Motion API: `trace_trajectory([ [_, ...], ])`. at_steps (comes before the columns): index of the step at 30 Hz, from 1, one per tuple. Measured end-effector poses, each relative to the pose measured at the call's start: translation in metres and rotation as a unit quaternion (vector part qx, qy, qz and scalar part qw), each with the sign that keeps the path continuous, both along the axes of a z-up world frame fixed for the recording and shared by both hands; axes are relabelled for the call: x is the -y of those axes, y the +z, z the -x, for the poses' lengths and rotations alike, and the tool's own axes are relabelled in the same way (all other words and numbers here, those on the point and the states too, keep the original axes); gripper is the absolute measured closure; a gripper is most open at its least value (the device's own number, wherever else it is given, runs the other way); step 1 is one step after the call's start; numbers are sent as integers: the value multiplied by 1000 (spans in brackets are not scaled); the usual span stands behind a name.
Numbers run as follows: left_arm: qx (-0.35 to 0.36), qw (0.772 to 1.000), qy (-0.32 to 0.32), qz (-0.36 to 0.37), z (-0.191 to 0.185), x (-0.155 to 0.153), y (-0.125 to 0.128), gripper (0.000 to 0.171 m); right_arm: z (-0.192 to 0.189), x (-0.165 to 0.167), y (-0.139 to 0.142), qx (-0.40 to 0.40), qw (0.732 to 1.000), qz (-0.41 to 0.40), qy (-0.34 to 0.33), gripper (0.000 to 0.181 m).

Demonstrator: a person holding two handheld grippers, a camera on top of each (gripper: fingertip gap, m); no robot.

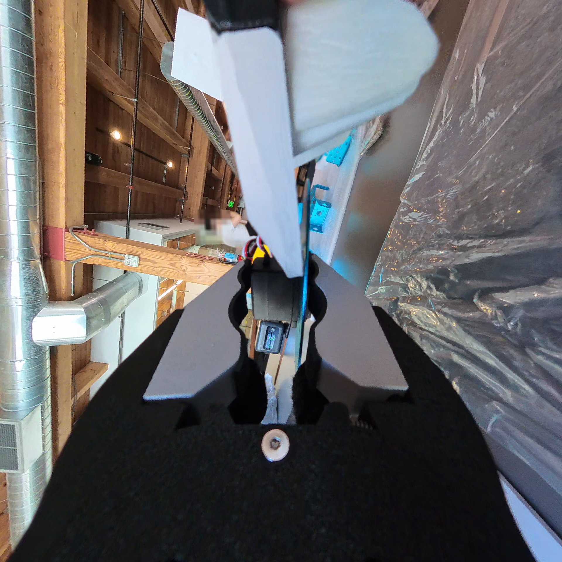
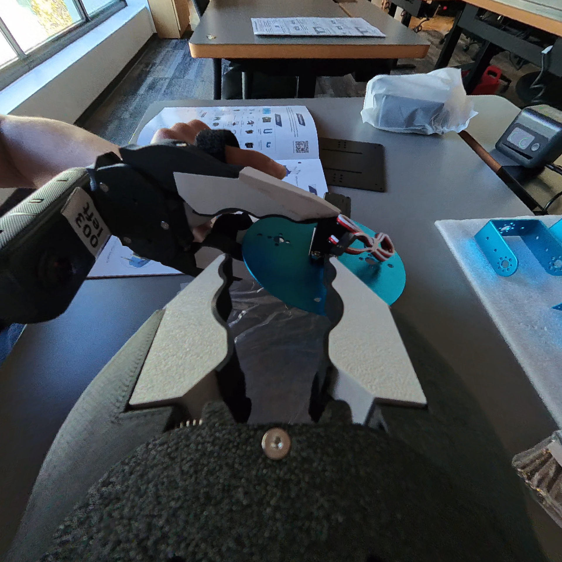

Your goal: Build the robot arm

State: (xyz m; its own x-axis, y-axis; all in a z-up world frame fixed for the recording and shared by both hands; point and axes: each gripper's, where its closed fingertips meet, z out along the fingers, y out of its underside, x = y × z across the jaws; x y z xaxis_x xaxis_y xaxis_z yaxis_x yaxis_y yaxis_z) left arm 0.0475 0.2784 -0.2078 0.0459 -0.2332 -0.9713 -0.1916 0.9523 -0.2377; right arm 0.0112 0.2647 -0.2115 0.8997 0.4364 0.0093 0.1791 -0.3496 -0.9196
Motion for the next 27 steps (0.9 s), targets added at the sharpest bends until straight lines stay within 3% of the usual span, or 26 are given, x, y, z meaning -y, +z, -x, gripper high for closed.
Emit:
trace_trajectory([
  [6,-2,1000,1,-5,0,2,-1,135,3,-7,-7,21,1000,2,-6,109],
  [9,-3,1000,6,-4,-1,-2,-2,136,7,-1,-5,25,1000,6,5,133],
  [18,4,1000,6,-5,0,0,1,137,1,-10,-9,32,999,5,-26,106],
  [20,-1,1000,9,-1,0,-2,-1,137,0,-7,-10,31,999,12,-32,109],
  [22,0,1000,20,1,-1,-7,0,136,4,-2,-3,15,1000,6,-14,138],
  [25,0,1000,15,8,-1,-7,0,136,-8,-6,0,31,998,-4,-46,116],
  [27,2,1000,13,1,-1,-3,0,137,-12,-10,0,35,998,-10,-56,114],
])
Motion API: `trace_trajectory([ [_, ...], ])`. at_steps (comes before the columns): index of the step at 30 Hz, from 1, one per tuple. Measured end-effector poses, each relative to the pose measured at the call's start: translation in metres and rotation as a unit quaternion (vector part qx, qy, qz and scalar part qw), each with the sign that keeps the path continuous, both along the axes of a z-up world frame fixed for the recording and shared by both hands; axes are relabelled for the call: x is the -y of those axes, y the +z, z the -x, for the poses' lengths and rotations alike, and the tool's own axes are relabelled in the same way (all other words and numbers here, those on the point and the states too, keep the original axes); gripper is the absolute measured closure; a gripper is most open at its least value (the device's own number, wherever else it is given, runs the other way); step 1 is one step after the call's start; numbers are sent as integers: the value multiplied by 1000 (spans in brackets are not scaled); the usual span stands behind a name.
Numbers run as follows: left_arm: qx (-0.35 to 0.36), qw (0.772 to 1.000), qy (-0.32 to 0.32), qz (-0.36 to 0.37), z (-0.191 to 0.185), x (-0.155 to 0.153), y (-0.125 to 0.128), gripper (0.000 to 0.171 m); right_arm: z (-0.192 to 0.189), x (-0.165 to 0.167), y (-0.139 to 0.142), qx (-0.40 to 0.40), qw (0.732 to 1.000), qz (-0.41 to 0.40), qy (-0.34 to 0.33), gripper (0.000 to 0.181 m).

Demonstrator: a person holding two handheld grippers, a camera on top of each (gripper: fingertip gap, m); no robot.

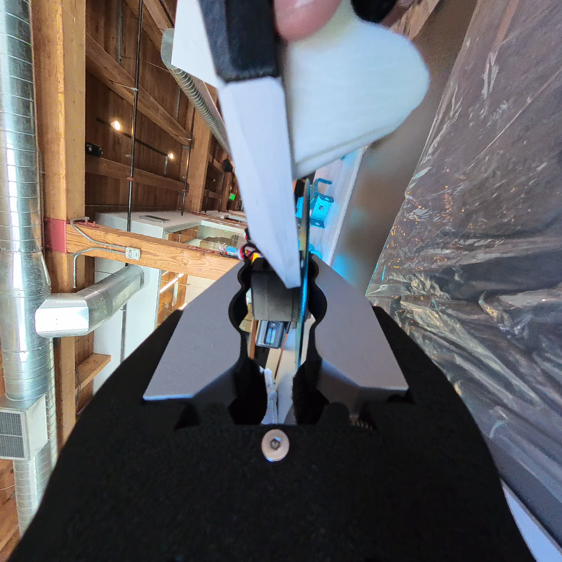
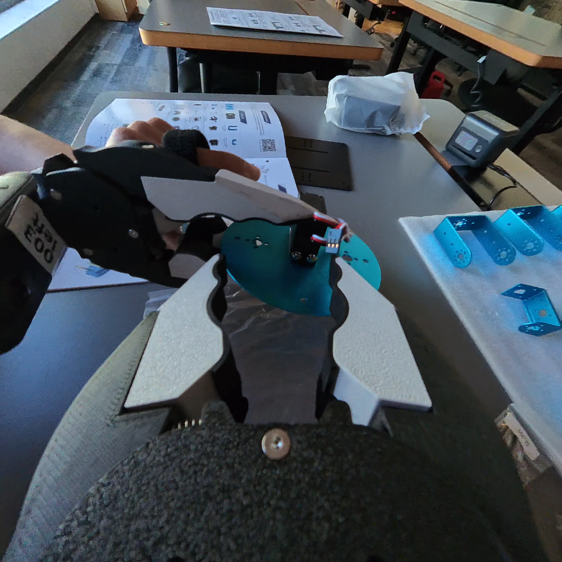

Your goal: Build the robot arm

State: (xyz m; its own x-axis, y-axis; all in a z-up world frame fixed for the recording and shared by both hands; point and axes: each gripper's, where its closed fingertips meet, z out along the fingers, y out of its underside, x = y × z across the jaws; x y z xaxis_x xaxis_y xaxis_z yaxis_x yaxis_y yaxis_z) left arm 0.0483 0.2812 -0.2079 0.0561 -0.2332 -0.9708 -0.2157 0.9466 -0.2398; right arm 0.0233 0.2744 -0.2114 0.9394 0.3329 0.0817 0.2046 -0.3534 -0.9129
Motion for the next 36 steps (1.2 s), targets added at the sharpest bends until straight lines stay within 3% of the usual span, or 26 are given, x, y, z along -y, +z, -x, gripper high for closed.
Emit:
trace_trajectory([
  [4,3,1000,-2,-1,1,3,1,136,9,-4,-5,-45,999,17,7,104],
  [7,-2,1000,3,3,0,-2,-1,136,12,-1,-6,-52,998,22,9,110],
  [8,-1,1000,7,4,-1,-3,-1,136,13,1,-6,-46,999,24,15,118],
  [9,-2,1000,13,2,-1,-6,-1,137,20,6,-4,-50,998,24,44,141],
  [11,-1,1000,13,7,-1,-8,0,136,16,4,-1,-50,998,20,25,134],
  [13,2,1000,10,8,0,-6,1,136,4,-1,-4,-13,1000,14,-4,114],
  [18,5,1000,7,-4,0,-1,2,136,7,-8,-6,-40,999,21,-4,104],
  [19,2,1000,9,-3,0,-3,1,136,10,-7,-5,-43,999,19,3,112],
  [21,-5,1000,24,6,-3,-10,-2,136,23,-2,4,-65,997,12,38,149],
  [23,-4,1000,27,11,-3,-15,-1,136,21,-2,2,-30,999,15,22,144],
  [24,-2,1000,27,13,-2,-16,0,137,14,-4,2,-3,1000,10,4,133],
  [28,4,1000,19,8,-1,-9,2,137,0,-9,-3,-2,999,24,-33,115],
  [33,5,1000,11,-4,0,-2,1,136,1,-13,-8,-18,999,37,-33,115],
  [36,-1,1000,14,-3,-1,-4,-1,136,2,-12,-10,-32,998,44,-34,126],
])
